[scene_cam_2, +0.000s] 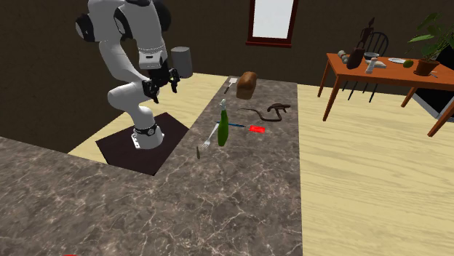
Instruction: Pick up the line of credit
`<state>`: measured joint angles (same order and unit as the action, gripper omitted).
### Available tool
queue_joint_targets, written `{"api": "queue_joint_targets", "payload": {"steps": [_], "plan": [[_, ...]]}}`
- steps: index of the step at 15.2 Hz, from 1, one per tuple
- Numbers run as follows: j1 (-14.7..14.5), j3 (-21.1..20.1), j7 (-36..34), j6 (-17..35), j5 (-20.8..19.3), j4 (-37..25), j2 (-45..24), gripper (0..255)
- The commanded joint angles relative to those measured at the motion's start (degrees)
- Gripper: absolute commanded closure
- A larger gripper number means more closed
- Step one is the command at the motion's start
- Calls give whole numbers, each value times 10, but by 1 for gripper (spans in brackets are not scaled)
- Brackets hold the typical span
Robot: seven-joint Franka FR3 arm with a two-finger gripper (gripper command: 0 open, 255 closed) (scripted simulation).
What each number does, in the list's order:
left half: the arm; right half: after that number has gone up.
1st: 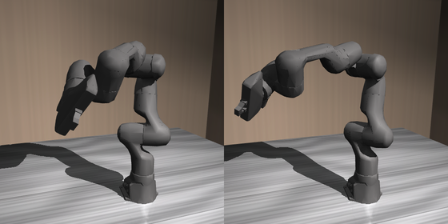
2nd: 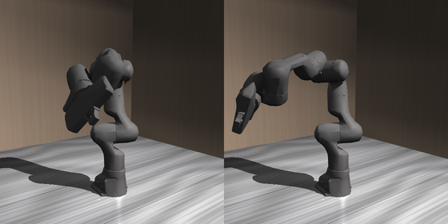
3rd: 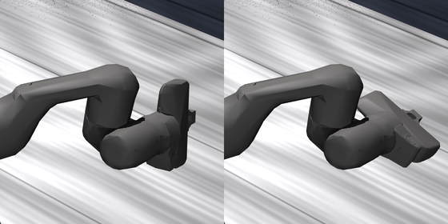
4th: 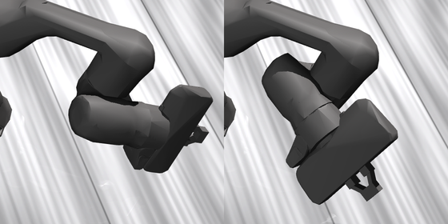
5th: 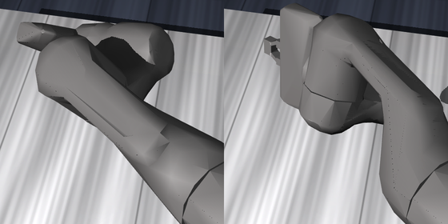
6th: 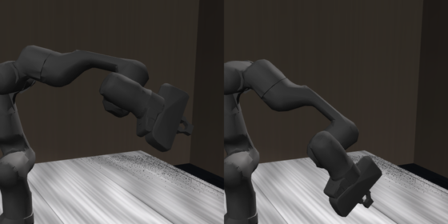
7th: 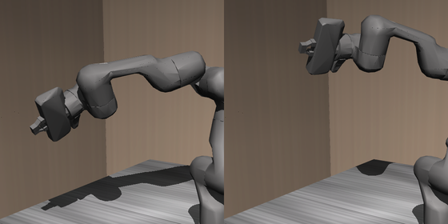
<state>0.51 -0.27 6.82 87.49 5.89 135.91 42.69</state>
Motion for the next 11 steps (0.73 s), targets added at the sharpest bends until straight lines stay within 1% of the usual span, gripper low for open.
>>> {"api": "queue_joint_targets", "payload": {"steps": [1,6,11], "plan": [[0,0,0,0,0,0,0,0],[-27,-41,-13,118,35,63,-5,0],[-55,-86,-25,243,68,107,-34,0]]}}
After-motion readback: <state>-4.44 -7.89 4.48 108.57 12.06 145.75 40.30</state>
